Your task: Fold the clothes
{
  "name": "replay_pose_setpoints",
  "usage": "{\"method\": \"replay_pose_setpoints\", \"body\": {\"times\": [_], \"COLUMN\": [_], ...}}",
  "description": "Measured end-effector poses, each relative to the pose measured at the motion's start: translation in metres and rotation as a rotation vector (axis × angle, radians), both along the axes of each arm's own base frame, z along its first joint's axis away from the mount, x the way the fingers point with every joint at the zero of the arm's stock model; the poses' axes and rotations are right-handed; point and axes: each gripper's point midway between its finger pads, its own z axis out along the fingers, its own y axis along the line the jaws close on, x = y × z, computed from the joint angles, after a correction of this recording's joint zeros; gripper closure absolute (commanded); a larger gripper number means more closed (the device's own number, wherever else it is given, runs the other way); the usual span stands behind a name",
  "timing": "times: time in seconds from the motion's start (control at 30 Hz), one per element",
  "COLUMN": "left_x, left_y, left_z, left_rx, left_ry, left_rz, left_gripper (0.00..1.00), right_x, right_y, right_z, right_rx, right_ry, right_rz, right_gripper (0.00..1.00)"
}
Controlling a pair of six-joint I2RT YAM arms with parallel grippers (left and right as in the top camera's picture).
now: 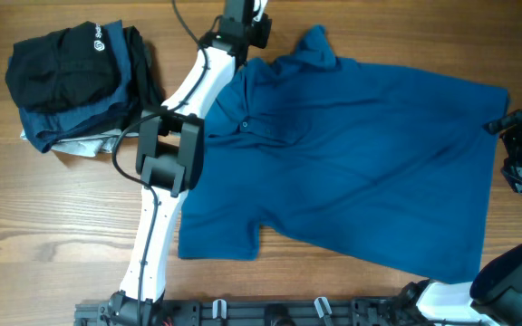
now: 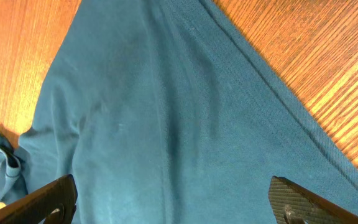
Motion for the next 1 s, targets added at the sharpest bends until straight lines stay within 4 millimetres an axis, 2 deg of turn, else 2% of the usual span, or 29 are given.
{"method": "replay_pose_setpoints", "body": {"times": [0.1, 0.17, 0.2, 0.23, 0.27, 0.33, 0.4, 0.5, 0.57, 0.67, 0.7, 0.73, 0.87, 1.0], "left_x": [-0.015, -0.033, -0.049, -0.055, -0.073, -0.092, -0.106, -0.119, -0.124, -0.125, -0.123, -0.119, -0.112, -0.104], "left_y": [-0.003, -0.008, -0.014, -0.017, -0.020, -0.029, -0.041, -0.064, -0.076, -0.085, -0.084, -0.081, -0.075, -0.079], "left_z": [-0.014, -0.024, -0.025, -0.023, -0.018, -0.009, -0.004, -0.003, -0.001, 0.001, 0.002, 0.004, 0.006, 0.010], "left_rx": [0.012, 0.057, 0.107, 0.131, 0.188, 0.279, 0.363, 0.469, 0.502, 0.533, 0.536, 0.548, 0.555, 0.543], "left_ry": [0.082, 0.151, 0.191, 0.195, 0.232, 0.239, 0.232, 0.197, 0.171, 0.140, 0.135, 0.121, 0.109, 0.069], "left_rz": [-0.067, -0.131, -0.194, -0.225, -0.282, -0.361, -0.402, -0.442, -0.456, -0.465, -0.458, -0.452, -0.430, -0.418], "left_gripper": [0.42, 0.39, 0.35, 0.27, 0.12, 0.04, 0.01, 0.03, 0.06, 0.27, 0.26, 0.18, 0.15, 0.16], "right_x": [0.000, 0.000, 0.000, 0.000, 0.001, 0.001, 0.001, 0.001, 0.001, 0.001, 0.001, 0.001, 0.001, 0.001], "right_y": [0.000, 0.000, 0.000, 0.000, -0.001, -0.001, -0.001, -0.001, -0.001, -0.001, -0.001, -0.001, -0.001, -0.001], "right_z": [0.000, 0.000, 0.000, 0.000, 0.000, 0.000, 0.001, 0.001, 0.001, 0.001, 0.001, 0.001, 0.001, 0.001], "right_rx": [0.000, -0.001, -0.002, -0.001, -0.003, -0.004, -0.004, -0.004, -0.004, -0.004, -0.005, -0.004, -0.004, -0.004], "right_ry": [0.000, -0.001, -0.002, -0.002, -0.003, -0.005, -0.005, -0.006, -0.005, -0.006, -0.006, -0.005, -0.006, -0.006], "right_rz": [0.000, 0.000, 0.000, 0.000, 0.000, 0.000, 0.000, 0.000, 0.000, 0.000, 0.000, 0.000, 0.000, 0.000], "right_gripper": [0.01, 0.00, 0.01, 0.00, 0.01, 0.00, 0.01, 0.00, 0.00, 0.01, 0.01, 0.00, 0.00, 0.00]}}
